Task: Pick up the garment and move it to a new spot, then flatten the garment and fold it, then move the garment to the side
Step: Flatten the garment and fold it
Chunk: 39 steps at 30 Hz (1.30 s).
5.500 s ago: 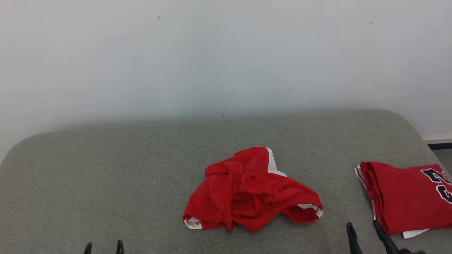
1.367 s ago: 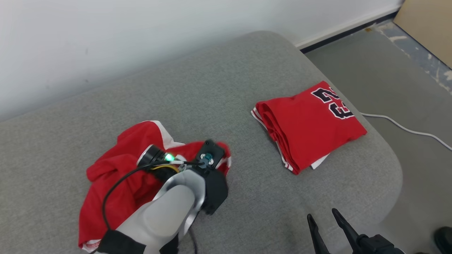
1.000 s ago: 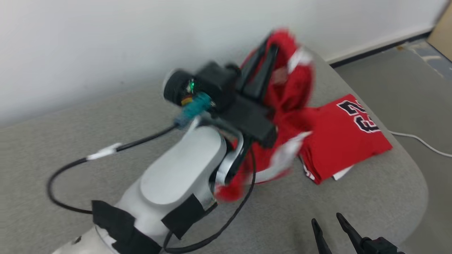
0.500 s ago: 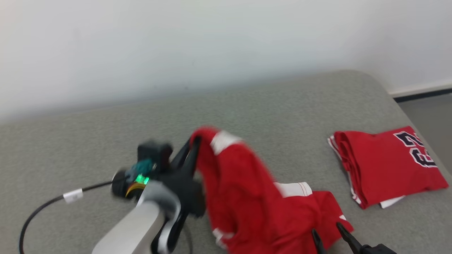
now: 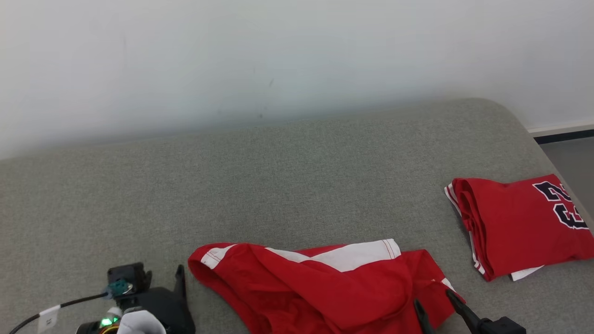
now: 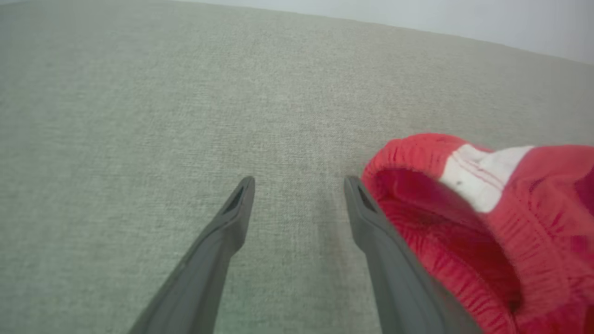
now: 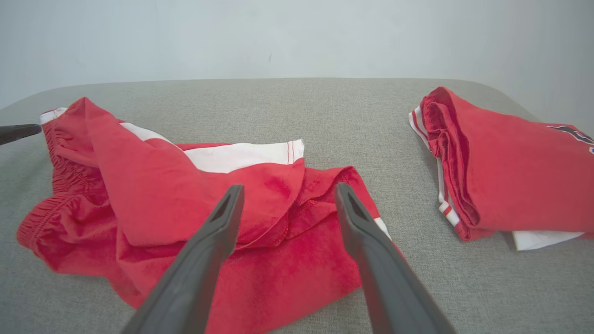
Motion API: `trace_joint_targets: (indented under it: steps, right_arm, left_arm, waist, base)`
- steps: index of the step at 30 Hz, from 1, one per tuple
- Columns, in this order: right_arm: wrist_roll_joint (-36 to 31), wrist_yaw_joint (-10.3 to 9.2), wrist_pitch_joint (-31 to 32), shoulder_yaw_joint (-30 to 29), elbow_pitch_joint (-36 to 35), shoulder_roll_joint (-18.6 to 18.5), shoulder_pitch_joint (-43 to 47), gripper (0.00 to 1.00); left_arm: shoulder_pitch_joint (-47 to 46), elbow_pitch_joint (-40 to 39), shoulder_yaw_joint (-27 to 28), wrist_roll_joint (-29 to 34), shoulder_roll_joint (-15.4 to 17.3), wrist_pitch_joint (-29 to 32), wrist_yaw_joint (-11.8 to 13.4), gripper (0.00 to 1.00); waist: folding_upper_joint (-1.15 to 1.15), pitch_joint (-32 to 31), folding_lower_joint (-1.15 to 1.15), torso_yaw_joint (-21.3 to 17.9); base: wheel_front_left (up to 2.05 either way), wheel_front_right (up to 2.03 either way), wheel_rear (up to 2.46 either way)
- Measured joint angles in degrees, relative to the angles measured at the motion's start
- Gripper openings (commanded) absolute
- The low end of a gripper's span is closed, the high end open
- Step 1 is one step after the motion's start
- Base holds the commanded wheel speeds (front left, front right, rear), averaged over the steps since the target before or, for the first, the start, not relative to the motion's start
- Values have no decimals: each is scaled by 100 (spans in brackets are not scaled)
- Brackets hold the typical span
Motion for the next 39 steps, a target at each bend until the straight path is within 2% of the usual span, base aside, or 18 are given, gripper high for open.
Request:
trace_joint_targets:
  steps: [4,7,10,12,21,24,29,34,39]
  right_arm:
    - [-7,0,21,-77,-32,7,52,100]
    - [-9,0,23,-63,-55,24,86,100]
    - [-9,0,27,13,-67,38,91,100]
    - [-9,0,30,77,-66,40,75,100]
    - [-3,0,13,-78,-74,34,58,100]
    - [-7,0,-14,-118,-81,49,88,100]
    - [-8,0,-38,-127,-67,99,119,100]
    - [-16,0,-57,-99,-53,127,102,100]
    - [-19,0,-63,-91,-45,133,85,100]
  left_arm:
    - [165,109,309,-296,22,-122,-40,100]
    - [199,-45,474,-561,-78,-99,-261,100]
    - [102,-196,603,-926,-286,214,-580,100]
    - [59,-192,608,-981,-335,326,-564,100]
    - [43,-417,623,-1046,-320,445,-226,100]
    - [205,-812,667,-1038,-238,387,-57,100]
    - [671,-1619,471,-1025,-151,676,268,100]
    - [867,-2060,508,-977,71,761,706,100]
    - [1067,-2633,556,-999,140,839,903,100]
  waist:
    - [0,-49,0,39]
    - [0,-78,0,93]
    - [0,-89,0,118]
    - [0,-83,0,83]
    - [0,-19,0,-153]
    - [0,11,0,-213]
    - [0,36,0,-217]
    - [0,62,0,-172]
    - [0,73,0,-173]
  base:
    - [0,0,0]
    - [0,0,0]
    - [0,0,0]
    - [0,0,0]
    - [0,0,0]
    - [0,0,0]
    - [0,0,0]
    - [0,0,0]
    - [0,0,0]
